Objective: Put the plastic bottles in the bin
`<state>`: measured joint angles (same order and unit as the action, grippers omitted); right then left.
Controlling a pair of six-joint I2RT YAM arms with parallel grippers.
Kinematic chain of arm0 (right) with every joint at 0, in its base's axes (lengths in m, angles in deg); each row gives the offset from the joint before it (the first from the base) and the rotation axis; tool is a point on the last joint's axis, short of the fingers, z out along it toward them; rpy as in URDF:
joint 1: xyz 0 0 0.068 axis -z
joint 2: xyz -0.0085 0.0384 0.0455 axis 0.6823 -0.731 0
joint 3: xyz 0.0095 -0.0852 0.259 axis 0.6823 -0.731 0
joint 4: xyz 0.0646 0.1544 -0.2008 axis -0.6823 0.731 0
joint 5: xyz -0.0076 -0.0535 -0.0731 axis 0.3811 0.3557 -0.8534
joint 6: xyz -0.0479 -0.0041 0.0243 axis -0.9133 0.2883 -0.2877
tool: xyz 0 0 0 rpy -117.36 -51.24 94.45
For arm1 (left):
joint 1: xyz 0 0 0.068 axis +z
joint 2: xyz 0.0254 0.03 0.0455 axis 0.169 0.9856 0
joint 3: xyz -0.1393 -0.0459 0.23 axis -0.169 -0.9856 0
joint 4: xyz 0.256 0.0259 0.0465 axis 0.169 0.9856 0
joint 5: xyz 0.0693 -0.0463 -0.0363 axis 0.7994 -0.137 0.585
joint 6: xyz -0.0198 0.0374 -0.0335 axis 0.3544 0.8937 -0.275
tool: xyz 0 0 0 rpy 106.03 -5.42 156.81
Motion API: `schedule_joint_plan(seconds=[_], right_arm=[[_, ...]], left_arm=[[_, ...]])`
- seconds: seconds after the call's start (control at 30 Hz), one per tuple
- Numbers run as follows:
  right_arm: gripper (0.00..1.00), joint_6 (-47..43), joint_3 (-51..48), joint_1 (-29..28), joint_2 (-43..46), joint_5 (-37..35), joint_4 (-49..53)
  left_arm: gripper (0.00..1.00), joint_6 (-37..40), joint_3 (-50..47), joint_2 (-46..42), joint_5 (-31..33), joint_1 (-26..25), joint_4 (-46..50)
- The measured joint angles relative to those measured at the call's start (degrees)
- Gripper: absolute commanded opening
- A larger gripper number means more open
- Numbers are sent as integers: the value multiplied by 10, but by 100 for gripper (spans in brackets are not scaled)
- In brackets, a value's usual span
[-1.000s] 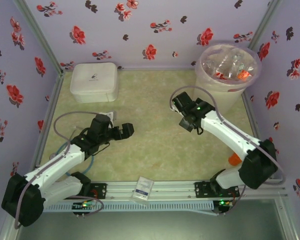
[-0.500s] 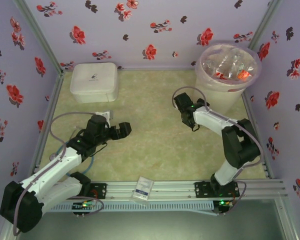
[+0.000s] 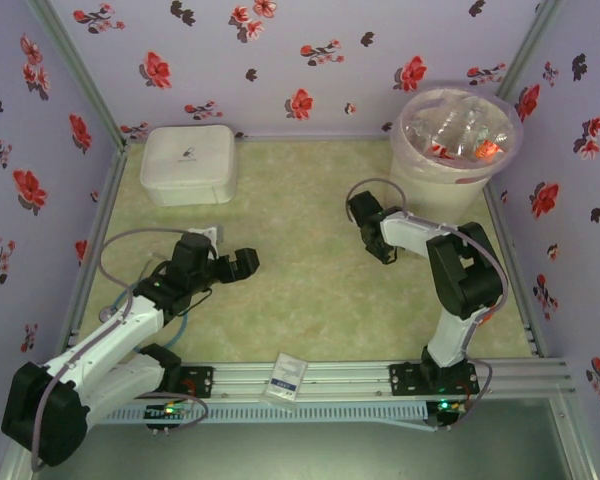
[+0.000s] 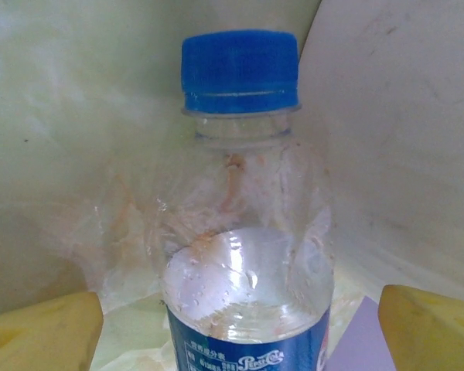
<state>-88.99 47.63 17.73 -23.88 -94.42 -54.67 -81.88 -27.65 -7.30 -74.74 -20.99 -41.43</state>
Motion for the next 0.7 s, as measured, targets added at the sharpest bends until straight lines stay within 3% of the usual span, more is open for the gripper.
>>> schedule_joint_plan(seconds=[0.2,0.43,0.7], right_arm=[[70,25,-14,6,-5,19,-8],[55,51,-19,6,-4,35,-9],[47,74,-25,9,45,57,8]], left_arm=[[100,1,0,9,0,5,-2],[100,1,0,9,-2,7,-9],[100,1,0,9,-2,8,-10]])
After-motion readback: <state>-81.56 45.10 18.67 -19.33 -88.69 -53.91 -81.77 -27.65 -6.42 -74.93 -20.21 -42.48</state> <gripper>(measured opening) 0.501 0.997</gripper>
